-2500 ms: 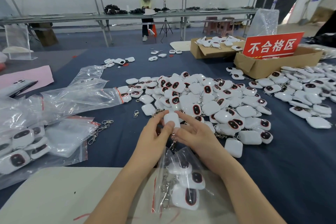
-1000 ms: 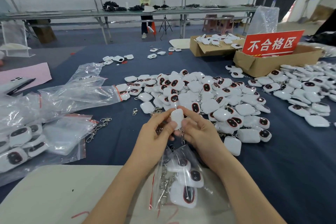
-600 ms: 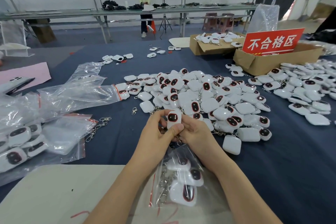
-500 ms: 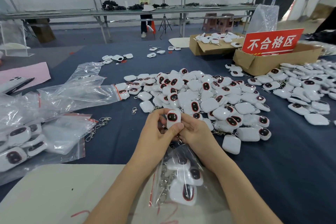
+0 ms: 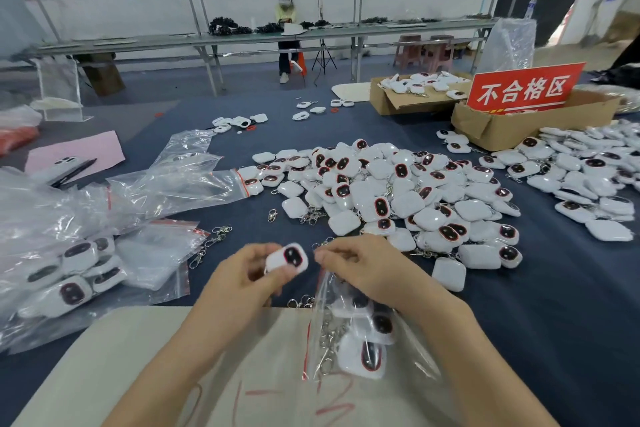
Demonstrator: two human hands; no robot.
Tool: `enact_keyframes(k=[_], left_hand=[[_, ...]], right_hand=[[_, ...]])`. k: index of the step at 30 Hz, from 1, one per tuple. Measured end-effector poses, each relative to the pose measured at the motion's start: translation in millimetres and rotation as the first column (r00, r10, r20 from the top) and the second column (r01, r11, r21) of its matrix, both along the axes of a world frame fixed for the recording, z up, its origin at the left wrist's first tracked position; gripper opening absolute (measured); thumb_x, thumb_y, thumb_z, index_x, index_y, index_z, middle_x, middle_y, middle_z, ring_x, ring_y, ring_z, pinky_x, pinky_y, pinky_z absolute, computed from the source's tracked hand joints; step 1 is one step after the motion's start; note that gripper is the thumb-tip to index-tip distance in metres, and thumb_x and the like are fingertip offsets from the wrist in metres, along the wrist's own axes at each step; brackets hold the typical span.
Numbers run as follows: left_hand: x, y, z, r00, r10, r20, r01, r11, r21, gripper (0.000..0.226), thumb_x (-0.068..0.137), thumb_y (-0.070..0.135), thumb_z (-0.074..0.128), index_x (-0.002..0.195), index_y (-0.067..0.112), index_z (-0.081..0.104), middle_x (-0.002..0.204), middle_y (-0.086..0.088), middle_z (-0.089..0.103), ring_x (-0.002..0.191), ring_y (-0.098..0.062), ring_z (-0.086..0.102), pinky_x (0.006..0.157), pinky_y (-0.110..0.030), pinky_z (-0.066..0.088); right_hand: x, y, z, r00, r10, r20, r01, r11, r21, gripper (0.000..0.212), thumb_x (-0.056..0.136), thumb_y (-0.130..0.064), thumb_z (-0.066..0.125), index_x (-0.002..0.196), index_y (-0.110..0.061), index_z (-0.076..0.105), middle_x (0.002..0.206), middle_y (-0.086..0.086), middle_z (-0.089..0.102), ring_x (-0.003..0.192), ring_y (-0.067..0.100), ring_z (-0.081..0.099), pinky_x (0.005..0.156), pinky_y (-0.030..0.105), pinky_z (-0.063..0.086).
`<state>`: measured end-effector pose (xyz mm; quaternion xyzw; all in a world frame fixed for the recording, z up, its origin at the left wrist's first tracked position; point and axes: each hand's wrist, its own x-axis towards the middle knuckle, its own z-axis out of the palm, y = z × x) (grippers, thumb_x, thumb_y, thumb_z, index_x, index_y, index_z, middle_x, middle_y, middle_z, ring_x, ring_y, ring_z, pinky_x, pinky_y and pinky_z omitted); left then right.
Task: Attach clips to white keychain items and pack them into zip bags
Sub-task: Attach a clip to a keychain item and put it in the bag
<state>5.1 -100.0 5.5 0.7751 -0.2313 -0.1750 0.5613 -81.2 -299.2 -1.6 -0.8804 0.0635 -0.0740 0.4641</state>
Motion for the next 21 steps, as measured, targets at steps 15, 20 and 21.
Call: enact_keyframes(k=[15,20,21], left_hand=[[-18,32,22,0.967,-0.223,-0.122,0.235,0.968,0.093,0.02,0.095,0.011,0.068,0.113,0.02,0.07,0.075,-0.004,0.068,0.065,-0.015,0.061,0.064,-0.018,0.048],[-28,21,15,0.956,-0.265,-0.13,0.283,0.947,0.15,0.016,0.097,0.012,0.065,0.109,0.02,0.071,0.077,-0.005,0.071,0.067,-0.012,0.062,0.065,-0.018,0.048],[-29,17,14,0.956,-0.259,-0.14,0.276,0.953,0.123,0.016,0.098,0.01,0.064,0.109,0.018,0.072,0.077,-0.006,0.071,0.068,-0.012,0.064,0.065,-0.017,0.048]], right_hand=[[-1,8,7,0.995,-0.077,0.056,0.063,0.975,0.214,0.017,0.089,-0.025,0.074,0.083,-0.041,0.076,0.076,-0.004,0.073,0.06,0.005,0.056,0.054,0.022,0.053],[2,11,4,0.995,-0.049,0.086,0.026,0.968,0.248,0.018,0.088,-0.025,0.076,0.084,-0.043,0.076,0.074,-0.011,0.073,0.059,0.004,0.058,0.056,0.023,0.052],[3,11,4,0.995,-0.052,0.088,0.03,0.972,0.232,0.018,0.088,-0.026,0.076,0.084,-0.043,0.076,0.078,-0.013,0.075,0.063,0.001,0.061,0.06,0.022,0.054]])
